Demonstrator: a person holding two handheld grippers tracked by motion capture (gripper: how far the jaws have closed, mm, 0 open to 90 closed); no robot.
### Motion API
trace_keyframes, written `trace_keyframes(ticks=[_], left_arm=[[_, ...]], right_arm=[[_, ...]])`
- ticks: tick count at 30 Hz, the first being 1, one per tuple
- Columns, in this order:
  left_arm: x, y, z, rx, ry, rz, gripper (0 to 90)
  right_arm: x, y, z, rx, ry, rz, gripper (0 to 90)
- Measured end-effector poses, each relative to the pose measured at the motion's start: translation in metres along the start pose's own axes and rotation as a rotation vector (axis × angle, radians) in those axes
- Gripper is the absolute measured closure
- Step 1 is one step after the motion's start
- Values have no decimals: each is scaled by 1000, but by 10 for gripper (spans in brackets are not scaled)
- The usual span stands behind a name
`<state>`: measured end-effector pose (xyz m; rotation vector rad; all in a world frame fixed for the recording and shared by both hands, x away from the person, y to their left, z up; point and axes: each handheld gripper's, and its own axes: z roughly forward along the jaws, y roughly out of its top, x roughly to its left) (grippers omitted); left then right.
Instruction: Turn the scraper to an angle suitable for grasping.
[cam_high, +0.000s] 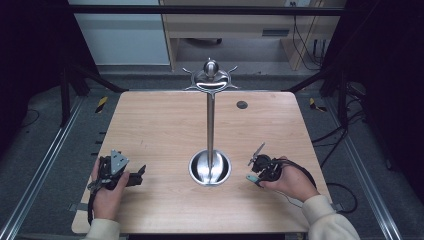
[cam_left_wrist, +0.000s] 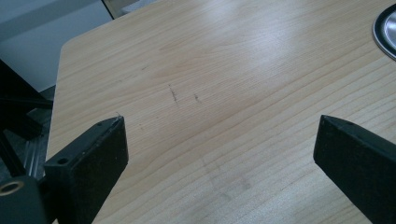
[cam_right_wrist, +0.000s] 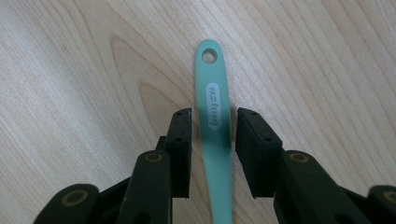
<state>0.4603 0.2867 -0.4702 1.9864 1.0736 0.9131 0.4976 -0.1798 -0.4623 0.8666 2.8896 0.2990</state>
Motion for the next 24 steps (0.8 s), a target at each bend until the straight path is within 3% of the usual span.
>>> trace_keyframes(ticks=[24], left_arm=[[-1,0,1,5,1,5,28]], right_arm=[[-3,6,5,42,24,-6,703]])
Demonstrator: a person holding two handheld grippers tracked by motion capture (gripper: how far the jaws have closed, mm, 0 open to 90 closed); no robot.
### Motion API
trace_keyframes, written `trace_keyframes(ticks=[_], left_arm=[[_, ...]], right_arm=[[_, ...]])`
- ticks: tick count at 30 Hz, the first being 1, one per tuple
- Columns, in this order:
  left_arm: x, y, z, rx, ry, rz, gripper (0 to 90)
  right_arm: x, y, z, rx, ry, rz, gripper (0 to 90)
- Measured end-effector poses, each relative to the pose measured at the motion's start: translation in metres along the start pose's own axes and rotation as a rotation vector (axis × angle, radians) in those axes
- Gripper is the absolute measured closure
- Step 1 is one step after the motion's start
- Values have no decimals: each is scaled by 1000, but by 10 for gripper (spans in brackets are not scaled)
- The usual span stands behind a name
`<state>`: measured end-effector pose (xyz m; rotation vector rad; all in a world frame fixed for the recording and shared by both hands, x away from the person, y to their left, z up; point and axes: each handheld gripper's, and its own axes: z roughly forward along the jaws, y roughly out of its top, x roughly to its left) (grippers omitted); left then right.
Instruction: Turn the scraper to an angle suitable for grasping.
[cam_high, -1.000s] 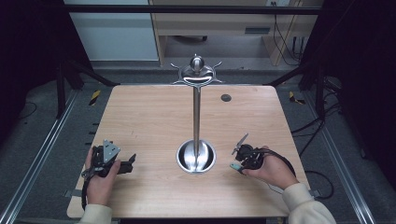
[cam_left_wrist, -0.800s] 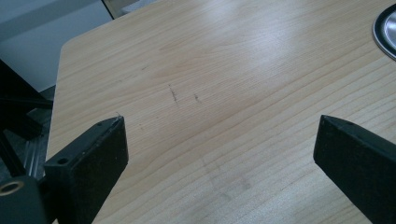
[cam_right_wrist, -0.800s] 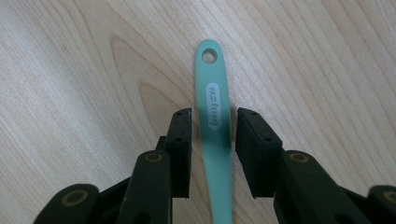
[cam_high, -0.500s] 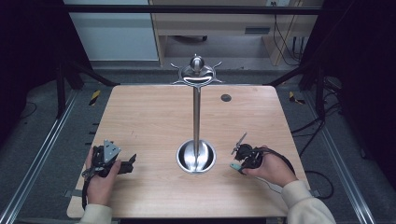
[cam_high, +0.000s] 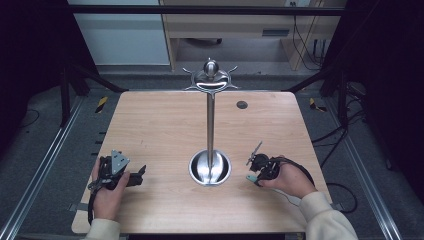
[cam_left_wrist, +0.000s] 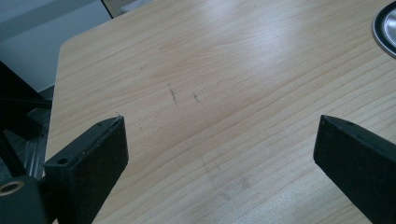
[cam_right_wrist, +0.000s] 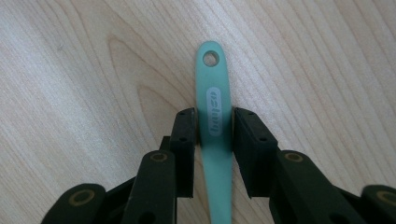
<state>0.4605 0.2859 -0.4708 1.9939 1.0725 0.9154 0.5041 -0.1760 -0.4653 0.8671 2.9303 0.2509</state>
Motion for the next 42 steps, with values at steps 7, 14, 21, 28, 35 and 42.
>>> trace_keyframes(ticks=[7,14,21,28,35,42], left_arm=[[0,0,0,2,-2,4,29],[0,0,0,1,-2,4,29],[0,0,0,5,-3,6,29],[0,0,0,3,0,4,29],[0,0,0,6,-1,6,29],[-1,0,0,7,0,7,29]], right_arm=[[-1,0,1,3,14,2,710],[-5,-1,1,-4,40,6,734],[-3,-2,0,-13,23,1,742],[-4,-6,-3,-52,20,15,743],[-5,-10,-26,-122,16,26,743],[-9,-15,-52,-217,-7,45,743]])
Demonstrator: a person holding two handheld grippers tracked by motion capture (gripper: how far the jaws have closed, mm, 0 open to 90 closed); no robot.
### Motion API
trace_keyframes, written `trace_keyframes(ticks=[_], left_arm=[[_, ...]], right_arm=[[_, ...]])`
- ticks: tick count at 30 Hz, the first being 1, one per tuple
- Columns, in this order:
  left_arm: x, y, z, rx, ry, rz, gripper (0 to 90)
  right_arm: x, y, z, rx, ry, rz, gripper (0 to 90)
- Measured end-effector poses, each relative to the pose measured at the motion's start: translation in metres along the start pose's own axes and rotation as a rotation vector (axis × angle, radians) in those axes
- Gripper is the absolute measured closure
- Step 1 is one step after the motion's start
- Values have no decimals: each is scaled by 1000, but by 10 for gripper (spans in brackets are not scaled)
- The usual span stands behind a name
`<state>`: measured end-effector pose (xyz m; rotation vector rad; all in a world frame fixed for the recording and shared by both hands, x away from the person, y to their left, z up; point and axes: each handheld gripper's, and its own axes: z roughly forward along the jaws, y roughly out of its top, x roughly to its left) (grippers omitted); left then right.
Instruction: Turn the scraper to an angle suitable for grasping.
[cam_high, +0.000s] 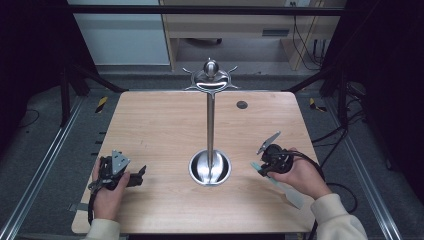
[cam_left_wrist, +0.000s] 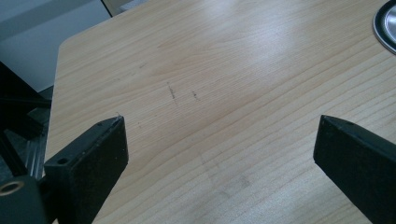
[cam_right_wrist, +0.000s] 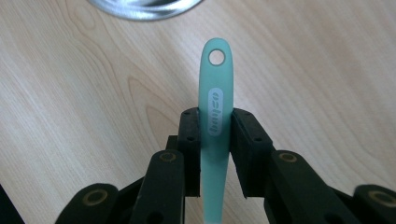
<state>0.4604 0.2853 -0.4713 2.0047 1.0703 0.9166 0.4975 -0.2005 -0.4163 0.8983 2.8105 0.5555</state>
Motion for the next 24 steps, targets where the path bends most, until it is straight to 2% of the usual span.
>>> trace_keyframes(ticks=[10,24], left_arm=[[0,0,0,1,-1,1,29],[0,0,0,1,-2,0,29]], right_arm=[[-4,1,-33,-121,-13,34,745],[-5,5,-51,-188,-18,41,746]])
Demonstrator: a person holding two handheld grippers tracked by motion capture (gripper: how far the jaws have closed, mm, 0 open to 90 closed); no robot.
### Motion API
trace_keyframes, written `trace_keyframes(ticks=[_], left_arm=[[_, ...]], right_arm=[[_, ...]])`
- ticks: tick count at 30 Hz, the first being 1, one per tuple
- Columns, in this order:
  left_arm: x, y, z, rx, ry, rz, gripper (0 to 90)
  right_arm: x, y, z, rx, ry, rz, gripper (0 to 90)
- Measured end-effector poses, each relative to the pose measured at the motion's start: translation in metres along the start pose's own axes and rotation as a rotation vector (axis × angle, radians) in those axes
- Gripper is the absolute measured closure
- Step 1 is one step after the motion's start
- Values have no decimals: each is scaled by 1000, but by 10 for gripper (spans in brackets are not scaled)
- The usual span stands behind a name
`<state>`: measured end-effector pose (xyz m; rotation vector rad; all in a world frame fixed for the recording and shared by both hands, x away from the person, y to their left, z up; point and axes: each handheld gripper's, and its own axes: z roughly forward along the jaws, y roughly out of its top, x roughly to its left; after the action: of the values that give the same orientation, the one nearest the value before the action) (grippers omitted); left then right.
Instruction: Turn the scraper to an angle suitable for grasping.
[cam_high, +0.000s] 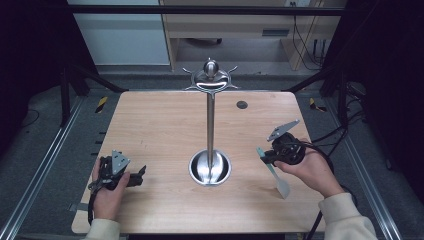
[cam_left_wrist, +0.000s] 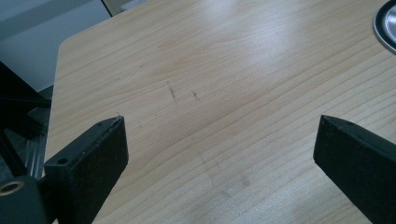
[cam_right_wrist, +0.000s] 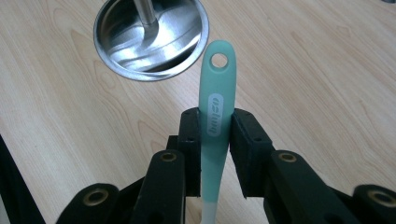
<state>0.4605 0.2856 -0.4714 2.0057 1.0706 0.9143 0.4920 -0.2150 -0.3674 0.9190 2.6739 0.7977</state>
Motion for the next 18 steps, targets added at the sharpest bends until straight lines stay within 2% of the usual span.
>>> trace_keyframes(ticks=[12,18], left_arm=[[0,0,0,0,1,0,29],[0,0,0,0,2,0,29]], right_arm=[[-3,6,-24,-79,-14,9,748],[-5,9,-36,-135,-26,15,749]])
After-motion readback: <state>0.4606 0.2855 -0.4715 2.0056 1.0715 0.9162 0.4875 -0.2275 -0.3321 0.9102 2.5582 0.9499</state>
